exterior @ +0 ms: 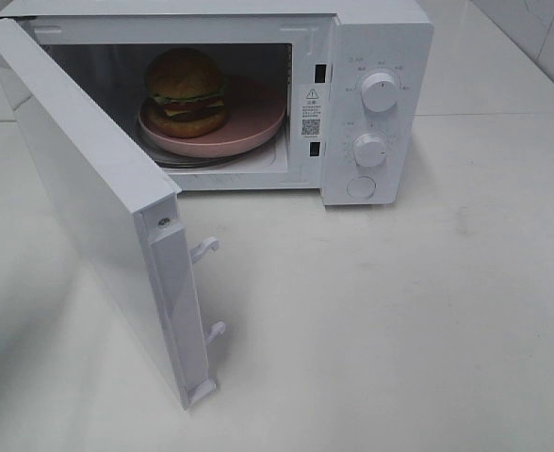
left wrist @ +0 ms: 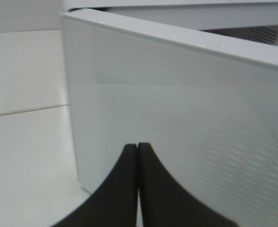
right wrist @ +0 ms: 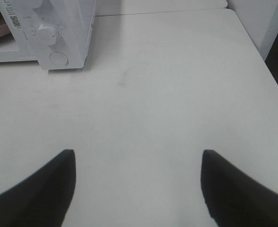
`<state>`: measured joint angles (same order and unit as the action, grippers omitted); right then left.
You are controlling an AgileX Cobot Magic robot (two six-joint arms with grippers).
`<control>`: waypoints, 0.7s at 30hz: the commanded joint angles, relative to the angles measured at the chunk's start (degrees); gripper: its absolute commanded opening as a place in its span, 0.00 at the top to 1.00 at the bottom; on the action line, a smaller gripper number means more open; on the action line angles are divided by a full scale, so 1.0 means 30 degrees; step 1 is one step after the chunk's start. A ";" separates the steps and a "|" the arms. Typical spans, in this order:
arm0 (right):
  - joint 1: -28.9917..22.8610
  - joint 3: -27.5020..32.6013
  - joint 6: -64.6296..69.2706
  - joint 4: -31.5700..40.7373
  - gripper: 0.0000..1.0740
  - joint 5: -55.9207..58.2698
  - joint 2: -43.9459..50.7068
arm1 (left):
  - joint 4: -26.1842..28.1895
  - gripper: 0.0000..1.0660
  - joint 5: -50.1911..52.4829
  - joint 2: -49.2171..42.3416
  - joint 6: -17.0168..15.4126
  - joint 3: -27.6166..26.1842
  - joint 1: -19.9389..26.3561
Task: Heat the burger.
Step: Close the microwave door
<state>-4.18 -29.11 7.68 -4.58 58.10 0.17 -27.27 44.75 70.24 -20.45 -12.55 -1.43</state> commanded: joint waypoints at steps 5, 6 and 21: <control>0.0095 0.0134 -0.0172 -0.0038 0.32 -0.0286 0.0554 | 0.3782 1.00 0.1299 0.1910 0.2387 -0.0172 -0.3075; 0.0095 0.0134 -0.0172 -0.0038 0.32 -0.0286 0.0554 | 0.4030 1.00 0.1509 0.2139 0.2617 -0.0172 -0.3323; 0.0095 0.0134 -0.0172 -0.0038 0.32 -0.0286 0.0554 | 0.6532 1.00 0.1948 0.5252 0.2712 -0.2387 -0.6990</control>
<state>-4.13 -29.11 7.68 -4.58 58.10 0.17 -8.37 49.68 86.06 -12.49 -19.25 -22.12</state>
